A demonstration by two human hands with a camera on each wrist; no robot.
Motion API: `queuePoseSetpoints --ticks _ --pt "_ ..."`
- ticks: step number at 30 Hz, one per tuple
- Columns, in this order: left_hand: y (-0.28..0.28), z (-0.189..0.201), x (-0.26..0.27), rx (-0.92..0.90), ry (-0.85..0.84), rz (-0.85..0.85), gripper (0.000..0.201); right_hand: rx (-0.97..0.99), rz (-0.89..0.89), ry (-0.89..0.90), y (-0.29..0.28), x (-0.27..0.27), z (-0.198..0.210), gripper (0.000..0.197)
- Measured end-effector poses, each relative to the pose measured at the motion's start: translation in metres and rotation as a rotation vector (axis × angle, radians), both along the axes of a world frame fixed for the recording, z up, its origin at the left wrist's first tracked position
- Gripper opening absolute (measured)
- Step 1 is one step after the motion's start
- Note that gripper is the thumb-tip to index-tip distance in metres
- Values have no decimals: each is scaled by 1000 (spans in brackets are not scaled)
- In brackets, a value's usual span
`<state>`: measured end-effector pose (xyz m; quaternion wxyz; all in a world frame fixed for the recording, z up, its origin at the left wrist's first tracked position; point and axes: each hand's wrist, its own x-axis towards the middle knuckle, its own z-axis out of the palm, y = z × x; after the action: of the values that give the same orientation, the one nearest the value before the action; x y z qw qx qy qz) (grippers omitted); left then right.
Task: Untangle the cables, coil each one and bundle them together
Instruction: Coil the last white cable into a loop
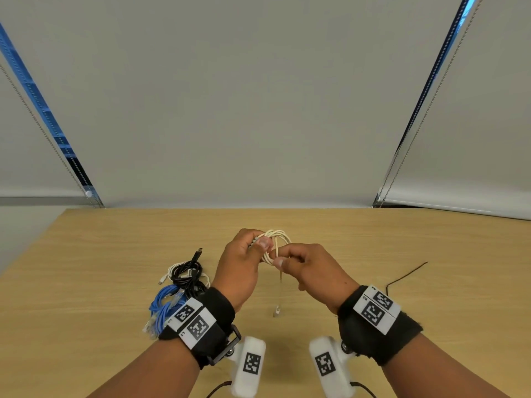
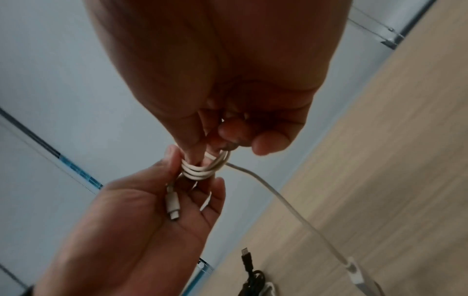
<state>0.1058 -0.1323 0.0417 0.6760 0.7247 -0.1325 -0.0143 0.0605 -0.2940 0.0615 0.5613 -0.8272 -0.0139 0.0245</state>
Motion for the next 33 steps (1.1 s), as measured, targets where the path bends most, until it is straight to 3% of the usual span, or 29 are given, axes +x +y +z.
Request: queuePoseSetpoints --ticks 7,12,16,19,21,26,33 --pt "11 -12 6 262 -67 80 22 387 -81 141 -2 -5 -4 17" --pt "11 -16 11 308 -49 136 22 453 -62 159 -5 -6 -5 28" --pt "16 -13 17 179 75 196 25 166 -41 100 -12 -6 -9 17" --pt "15 -11 17 -87 263 128 26 -251 21 24 -17 -5 -12 15" --pt "13 -9 14 -262 416 49 28 -325 -25 -51 -17 -4 -13 15" --pt "9 -7 7 -344 574 -20 28 186 -210 -141 -16 2 -10 24" --pt "5 4 3 -458 481 -5 27 604 -278 -81 -13 4 -15 18"
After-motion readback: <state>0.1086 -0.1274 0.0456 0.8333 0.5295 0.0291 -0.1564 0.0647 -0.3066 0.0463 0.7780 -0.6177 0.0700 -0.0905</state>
